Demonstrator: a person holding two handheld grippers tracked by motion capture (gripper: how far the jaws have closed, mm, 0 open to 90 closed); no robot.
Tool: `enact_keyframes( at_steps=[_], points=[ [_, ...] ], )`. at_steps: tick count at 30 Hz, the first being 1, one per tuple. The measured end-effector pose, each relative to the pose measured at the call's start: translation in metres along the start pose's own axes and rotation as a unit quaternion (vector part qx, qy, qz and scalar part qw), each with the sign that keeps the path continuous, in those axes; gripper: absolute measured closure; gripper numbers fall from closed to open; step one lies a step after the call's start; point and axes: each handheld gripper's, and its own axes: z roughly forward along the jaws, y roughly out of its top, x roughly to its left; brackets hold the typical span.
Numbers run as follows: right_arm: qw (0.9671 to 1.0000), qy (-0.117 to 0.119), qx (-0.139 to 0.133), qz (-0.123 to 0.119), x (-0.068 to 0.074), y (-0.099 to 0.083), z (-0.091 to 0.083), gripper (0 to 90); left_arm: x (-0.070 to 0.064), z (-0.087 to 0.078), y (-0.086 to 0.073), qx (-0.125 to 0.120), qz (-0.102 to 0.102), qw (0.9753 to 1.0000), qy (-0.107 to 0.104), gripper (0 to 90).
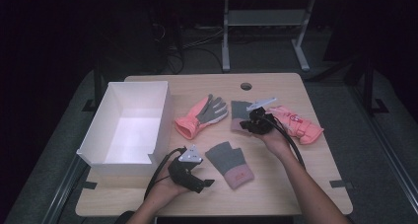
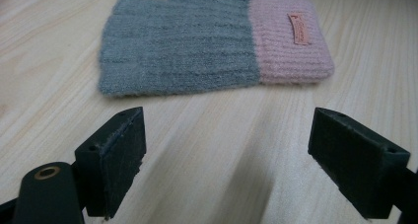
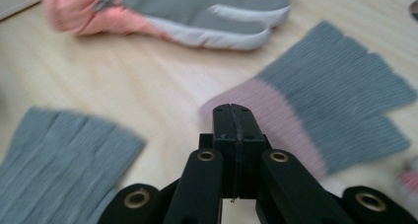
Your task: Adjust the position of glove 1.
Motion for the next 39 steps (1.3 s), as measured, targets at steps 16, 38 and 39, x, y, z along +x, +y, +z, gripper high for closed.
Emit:
enact_keyframes(
  at_steps=[16,38,39],
  points=[
    [0.9993,0.006,0.025,0.027,-0.014,-0.001,0.034,89.9,-0.001,0.001,0.0,-0.004,-0.002,1.0,-0.004,14.2],
    [0.9992,0.001,0.039,0.005,-0.011,-0.044,-0.012,89.9,-0.001,0.004,-0.001,-0.002,-0.004,1.0,-0.006,14.2],
    [0.9991,0.002,0.04,0.009,-0.013,-0.048,-0.016,89.9,-0.001,0.003,-0.001,-0.005,-0.002,1.0,-0.004,14.2]
  ],
)
